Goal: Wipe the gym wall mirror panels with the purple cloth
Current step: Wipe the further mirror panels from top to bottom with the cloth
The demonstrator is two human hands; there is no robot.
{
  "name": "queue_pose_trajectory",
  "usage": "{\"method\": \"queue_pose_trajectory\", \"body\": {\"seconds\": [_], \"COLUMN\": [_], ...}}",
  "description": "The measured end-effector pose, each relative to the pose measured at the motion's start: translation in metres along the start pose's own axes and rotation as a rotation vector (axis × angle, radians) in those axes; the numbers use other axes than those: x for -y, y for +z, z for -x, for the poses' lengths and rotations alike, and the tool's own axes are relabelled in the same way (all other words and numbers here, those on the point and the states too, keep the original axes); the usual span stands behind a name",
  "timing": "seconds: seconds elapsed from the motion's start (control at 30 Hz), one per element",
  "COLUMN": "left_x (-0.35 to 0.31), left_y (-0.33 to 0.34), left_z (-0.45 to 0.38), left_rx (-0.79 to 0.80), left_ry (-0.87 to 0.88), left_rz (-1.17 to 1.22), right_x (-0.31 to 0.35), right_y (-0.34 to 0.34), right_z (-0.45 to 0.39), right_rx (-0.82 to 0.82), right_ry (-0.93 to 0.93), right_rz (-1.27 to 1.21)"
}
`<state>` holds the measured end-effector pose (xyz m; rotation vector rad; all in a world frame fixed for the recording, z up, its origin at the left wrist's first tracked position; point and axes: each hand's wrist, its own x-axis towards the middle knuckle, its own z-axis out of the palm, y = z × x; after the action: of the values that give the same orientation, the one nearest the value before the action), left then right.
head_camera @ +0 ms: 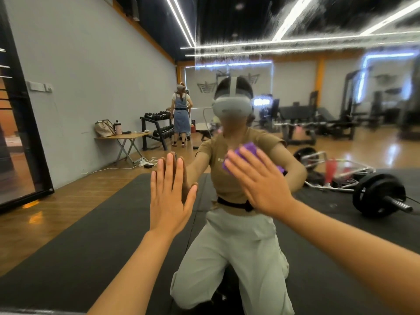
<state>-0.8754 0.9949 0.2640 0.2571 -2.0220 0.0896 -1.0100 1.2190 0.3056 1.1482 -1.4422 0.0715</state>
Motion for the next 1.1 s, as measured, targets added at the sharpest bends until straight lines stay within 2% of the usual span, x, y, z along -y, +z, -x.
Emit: {"method": "queue_pose_trajectory", "body": {"seconds": [0.23, 0.47, 0.53, 0.63, 0.8, 0.93, 1.0, 1.1], "left_x": [-0.002, -0.012, -0.015, -0.018, -0.032, -0.043, -0.047, -0.055], "left_y": [0.007, 0.006, 0.008, 0.009, 0.014, 0.014, 0.014, 0.014], "left_z": [0.009, 0.013, 0.015, 0.019, 0.022, 0.022, 0.022, 0.022], "left_rx": [-0.008, -0.005, -0.005, -0.003, 0.019, 0.022, 0.022, 0.026], "left_ry": [-0.012, -0.038, -0.028, -0.016, -0.012, -0.042, -0.025, 0.016], "left_rz": [-0.023, 0.006, 0.014, 0.014, 0.043, 0.074, 0.079, 0.089], "right_x": [0.068, 0.046, 0.025, -0.019, -0.098, -0.088, -0.066, -0.024], "right_y": [0.027, 0.025, 0.016, -0.003, -0.038, -0.033, -0.021, -0.002], "right_z": [0.109, 0.109, 0.091, 0.051, -0.021, -0.024, -0.003, 0.058], "right_rx": [0.327, 0.397, 0.334, 0.216, 0.041, -0.095, -0.126, 0.009], "right_ry": [-0.431, -0.644, -0.568, -0.370, -0.013, 0.168, 0.190, -0.027], "right_rz": [0.091, 0.145, 0.128, 0.072, 0.117, 0.140, 0.115, 0.048]}}
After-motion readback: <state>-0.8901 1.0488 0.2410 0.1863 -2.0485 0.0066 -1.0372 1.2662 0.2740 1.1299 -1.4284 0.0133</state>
